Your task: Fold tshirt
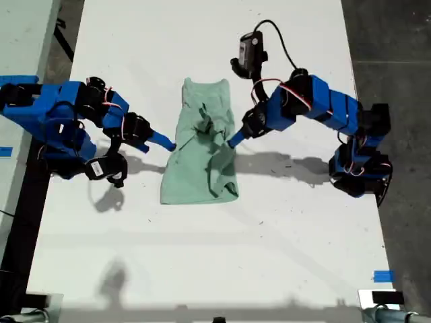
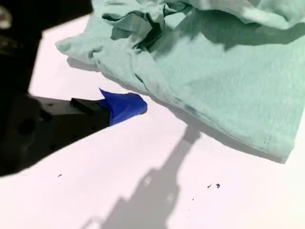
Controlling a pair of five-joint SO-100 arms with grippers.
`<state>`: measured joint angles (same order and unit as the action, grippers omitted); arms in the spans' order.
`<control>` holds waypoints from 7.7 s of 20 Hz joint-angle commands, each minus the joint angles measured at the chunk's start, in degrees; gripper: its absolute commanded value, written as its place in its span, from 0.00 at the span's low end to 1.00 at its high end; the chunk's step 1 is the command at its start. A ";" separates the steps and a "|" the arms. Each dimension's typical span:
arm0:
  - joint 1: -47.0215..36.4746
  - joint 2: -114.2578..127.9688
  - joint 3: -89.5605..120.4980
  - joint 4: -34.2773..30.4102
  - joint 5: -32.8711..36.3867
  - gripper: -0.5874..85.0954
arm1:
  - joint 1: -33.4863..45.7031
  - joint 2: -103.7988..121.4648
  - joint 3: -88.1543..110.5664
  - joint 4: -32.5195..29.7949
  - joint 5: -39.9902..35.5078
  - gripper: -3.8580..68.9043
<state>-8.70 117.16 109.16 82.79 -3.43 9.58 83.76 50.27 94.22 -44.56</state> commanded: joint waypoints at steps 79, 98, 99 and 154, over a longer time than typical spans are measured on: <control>10.55 -16.79 10.72 -18.81 -1.58 0.37 | -10.11 -31.20 -9.23 -23.47 10.46 0.40; 17.67 -46.85 -22.94 -11.78 -0.18 0.01 | -17.05 -38.50 -11.07 -27.25 17.49 0.08; 19.25 -48.43 -29.09 -8.17 -0.97 0.01 | -18.46 -36.30 -11.07 -25.49 17.75 0.08; 0.00 89.03 73.65 -24.26 -4.83 0.12 | -4.31 112.85 124.72 -19.86 38.06 0.04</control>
<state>-11.07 200.21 181.67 57.74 -6.86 6.06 197.05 173.14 73.39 -12.04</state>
